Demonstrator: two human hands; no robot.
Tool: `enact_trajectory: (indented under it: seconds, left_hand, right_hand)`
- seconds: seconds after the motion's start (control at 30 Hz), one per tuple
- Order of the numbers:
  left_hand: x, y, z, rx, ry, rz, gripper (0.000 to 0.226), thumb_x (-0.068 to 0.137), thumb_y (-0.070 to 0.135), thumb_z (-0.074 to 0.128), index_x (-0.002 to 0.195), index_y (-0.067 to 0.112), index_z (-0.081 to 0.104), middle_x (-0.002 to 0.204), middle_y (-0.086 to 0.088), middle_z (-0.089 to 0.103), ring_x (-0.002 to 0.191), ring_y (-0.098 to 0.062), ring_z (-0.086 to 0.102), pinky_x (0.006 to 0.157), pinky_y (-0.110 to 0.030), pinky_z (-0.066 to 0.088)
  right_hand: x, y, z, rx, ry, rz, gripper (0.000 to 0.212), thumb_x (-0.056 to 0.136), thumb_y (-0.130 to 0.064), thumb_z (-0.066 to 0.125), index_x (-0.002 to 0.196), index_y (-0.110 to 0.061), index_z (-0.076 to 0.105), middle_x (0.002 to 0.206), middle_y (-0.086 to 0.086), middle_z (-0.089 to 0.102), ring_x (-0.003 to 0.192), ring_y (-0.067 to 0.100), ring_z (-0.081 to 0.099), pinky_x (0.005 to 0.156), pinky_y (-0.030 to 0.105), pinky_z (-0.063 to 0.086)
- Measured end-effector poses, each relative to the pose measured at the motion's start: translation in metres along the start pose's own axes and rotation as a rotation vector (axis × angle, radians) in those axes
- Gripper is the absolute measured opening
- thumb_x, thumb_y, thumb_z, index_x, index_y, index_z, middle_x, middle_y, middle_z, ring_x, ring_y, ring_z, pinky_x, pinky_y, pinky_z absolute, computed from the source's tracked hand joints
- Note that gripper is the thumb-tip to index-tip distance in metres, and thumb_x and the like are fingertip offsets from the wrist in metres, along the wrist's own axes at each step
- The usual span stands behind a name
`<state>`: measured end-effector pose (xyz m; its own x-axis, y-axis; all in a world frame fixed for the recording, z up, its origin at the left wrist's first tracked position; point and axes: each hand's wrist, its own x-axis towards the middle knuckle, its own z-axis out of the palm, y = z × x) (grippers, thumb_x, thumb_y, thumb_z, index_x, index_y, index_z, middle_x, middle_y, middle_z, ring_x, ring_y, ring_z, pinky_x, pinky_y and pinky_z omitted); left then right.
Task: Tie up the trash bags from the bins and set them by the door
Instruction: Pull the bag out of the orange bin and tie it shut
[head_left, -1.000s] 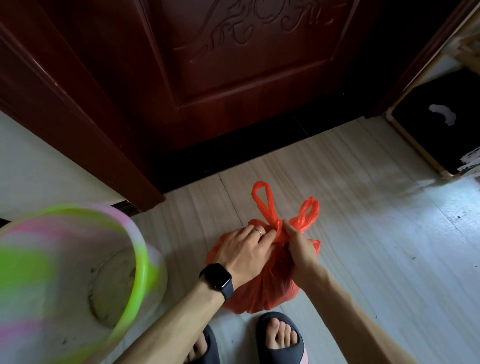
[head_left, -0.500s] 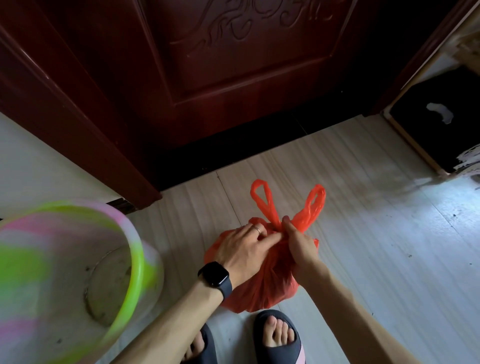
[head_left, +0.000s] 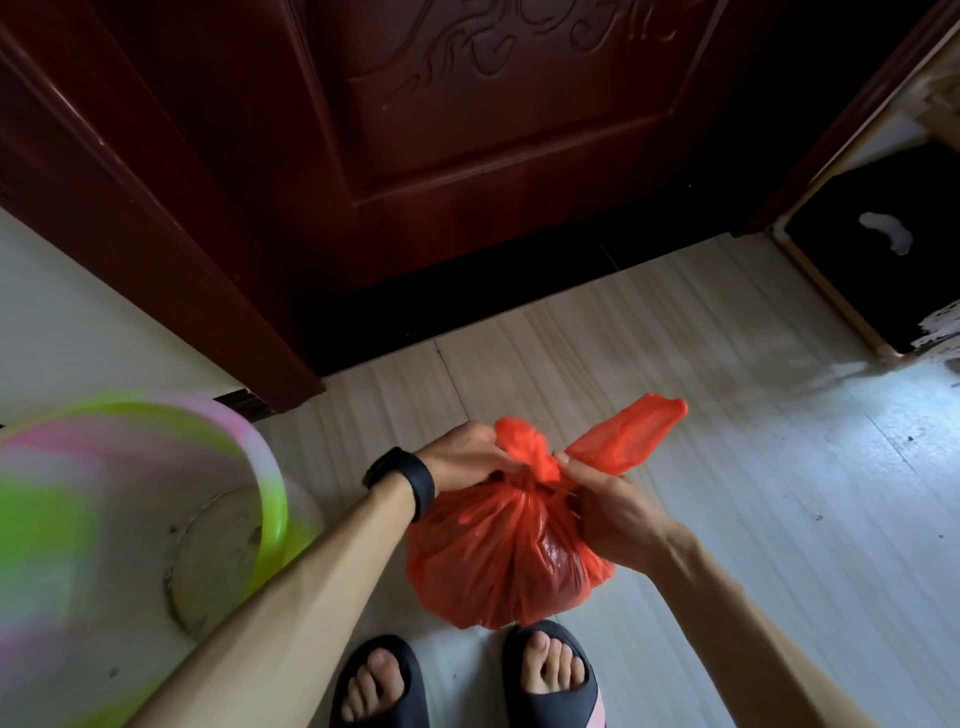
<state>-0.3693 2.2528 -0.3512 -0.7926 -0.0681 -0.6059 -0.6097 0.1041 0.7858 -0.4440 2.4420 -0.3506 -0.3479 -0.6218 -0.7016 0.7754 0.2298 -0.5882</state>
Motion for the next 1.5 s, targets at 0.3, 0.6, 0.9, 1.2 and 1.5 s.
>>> enact_trajectory:
  seconds: [0.3, 0.6, 0.9, 1.2, 1.5]
  left_hand:
    - [0.001, 0.004, 0.006, -0.120, -0.096, -0.113, 0.022, 0.091, 0.021, 0.062, 0.096, 0.004, 0.074, 0.070, 0.004, 0.063, 0.056, -0.005, 0.048, 0.061, -0.021, 0.039]
    - [-0.005, 0.006, 0.015, -0.105, -0.121, -0.079, 0.037, 0.094, 0.020, 0.057, 0.058, 0.020, 0.063, 0.051, 0.007, 0.048, 0.048, -0.008, 0.036, 0.049, -0.022, 0.029]
    - [-0.015, 0.001, 0.021, -0.214, -0.005, -0.040, 0.032, 0.091, 0.039, 0.064, 0.108, 0.012, 0.059, 0.077, 0.002, 0.064, 0.058, -0.015, 0.055, 0.056, -0.024, 0.047]
    - [-0.018, -0.009, 0.014, -0.224, 0.175, 0.057, 0.031, 0.083, 0.038, 0.073, 0.105, 0.017, 0.073, 0.073, 0.013, 0.071, 0.067, -0.002, 0.064, 0.066, -0.014, 0.049]
    - [-0.031, -0.035, 0.030, -0.432, 0.293, -0.002, 0.008, 0.091, 0.016, 0.066, 0.096, 0.013, 0.071, 0.068, 0.002, 0.064, 0.061, -0.009, 0.055, 0.062, -0.021, 0.044]
  right_hand:
    - [-0.014, -0.006, 0.001, -0.373, -0.021, -0.191, 0.021, 0.081, -0.005, 0.076, 0.102, -0.004, 0.077, 0.107, 0.014, 0.076, 0.103, 0.029, 0.072, 0.094, 0.039, 0.056]
    - [-0.012, -0.002, -0.006, -1.048, 0.242, -0.434, 0.024, 0.076, -0.020, 0.080, 0.092, -0.030, 0.065, 0.076, -0.021, 0.068, 0.074, -0.014, 0.062, 0.065, 0.008, 0.044]
    - [0.004, 0.012, 0.006, -0.758, 0.566, -0.675, 0.024, 0.075, -0.019, 0.075, 0.066, -0.030, 0.056, 0.064, -0.013, 0.063, 0.064, 0.010, 0.064, 0.059, 0.032, 0.049]
    - [0.009, -0.002, 0.011, -0.682, 0.372, -0.603, 0.022, 0.078, -0.025, 0.084, 0.064, -0.034, 0.069, 0.070, -0.012, 0.072, 0.064, 0.006, 0.069, 0.058, 0.026, 0.055]
    - [0.003, 0.003, 0.000, -0.636, 0.363, -0.372, 0.022, 0.068, -0.041, 0.089, 0.077, -0.025, 0.076, 0.080, -0.004, 0.077, 0.077, 0.018, 0.074, 0.079, 0.044, 0.060]
